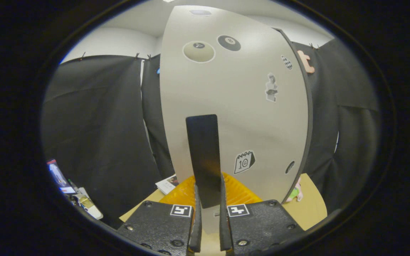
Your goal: Open the shoe cabinet door, grab the shoes and put them into the shoe cabinet, then close the shoe cabinet door.
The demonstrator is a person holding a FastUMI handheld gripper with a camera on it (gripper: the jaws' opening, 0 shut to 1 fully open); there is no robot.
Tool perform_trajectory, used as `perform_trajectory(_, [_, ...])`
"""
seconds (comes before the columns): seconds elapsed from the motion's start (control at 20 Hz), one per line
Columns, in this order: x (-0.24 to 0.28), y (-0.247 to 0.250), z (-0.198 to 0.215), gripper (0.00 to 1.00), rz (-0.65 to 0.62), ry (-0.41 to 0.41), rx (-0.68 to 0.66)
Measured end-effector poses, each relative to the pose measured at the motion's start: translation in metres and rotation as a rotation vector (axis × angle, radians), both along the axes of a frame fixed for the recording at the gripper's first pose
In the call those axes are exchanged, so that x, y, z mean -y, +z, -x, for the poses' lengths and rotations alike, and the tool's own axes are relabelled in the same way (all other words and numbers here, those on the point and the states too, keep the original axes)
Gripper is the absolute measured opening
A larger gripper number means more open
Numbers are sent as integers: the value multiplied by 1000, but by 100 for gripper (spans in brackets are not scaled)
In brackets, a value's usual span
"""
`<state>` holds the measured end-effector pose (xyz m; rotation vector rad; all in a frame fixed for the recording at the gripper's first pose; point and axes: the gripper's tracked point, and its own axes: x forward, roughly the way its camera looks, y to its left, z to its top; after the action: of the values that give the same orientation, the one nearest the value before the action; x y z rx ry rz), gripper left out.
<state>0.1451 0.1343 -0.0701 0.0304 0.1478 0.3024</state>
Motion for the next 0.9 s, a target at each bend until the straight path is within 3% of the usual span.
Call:
perform_trajectory(0.4, [44, -1, 20, 21, -13, 10, -3])
perform_trajectory(0.9, [111, 0, 34, 6, 13, -120, 61])
